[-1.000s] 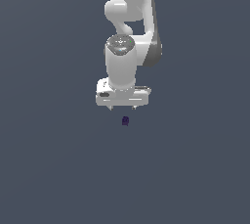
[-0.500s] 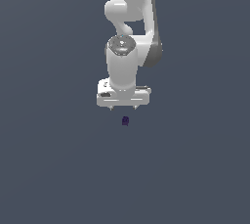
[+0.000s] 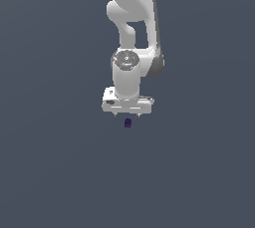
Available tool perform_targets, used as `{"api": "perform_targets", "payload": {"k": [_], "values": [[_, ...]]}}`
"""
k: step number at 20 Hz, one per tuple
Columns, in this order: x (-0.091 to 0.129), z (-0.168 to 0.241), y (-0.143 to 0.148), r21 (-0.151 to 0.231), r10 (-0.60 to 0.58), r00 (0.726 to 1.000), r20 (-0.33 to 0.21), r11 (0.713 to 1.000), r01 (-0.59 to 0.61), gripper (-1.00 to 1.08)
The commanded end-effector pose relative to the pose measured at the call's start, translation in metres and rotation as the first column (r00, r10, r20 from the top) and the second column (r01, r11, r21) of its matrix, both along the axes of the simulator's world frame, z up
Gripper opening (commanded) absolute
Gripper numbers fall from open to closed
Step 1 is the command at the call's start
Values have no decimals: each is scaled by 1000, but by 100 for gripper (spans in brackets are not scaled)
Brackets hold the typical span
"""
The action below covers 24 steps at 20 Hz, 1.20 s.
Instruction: Pick up the object and move it to a goal position.
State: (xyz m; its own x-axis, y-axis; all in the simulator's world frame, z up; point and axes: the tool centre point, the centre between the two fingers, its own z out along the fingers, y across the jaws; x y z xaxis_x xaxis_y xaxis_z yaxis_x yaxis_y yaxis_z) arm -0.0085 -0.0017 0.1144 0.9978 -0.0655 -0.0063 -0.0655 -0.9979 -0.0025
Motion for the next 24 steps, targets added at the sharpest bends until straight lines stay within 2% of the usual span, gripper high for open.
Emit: {"api": "perform_targets", "payload": {"k": [1, 9, 16, 24], "values": [[-3, -16, 2, -1, -39, 999, 2, 999, 39, 100], [-8, -41, 4, -3, -105, 994, 6, 994, 105, 100], [-8, -47, 4, -3, -104, 995, 5, 995, 104, 100], [-9, -83, 4, -3, -107, 994, 6, 994, 107, 100]]}}
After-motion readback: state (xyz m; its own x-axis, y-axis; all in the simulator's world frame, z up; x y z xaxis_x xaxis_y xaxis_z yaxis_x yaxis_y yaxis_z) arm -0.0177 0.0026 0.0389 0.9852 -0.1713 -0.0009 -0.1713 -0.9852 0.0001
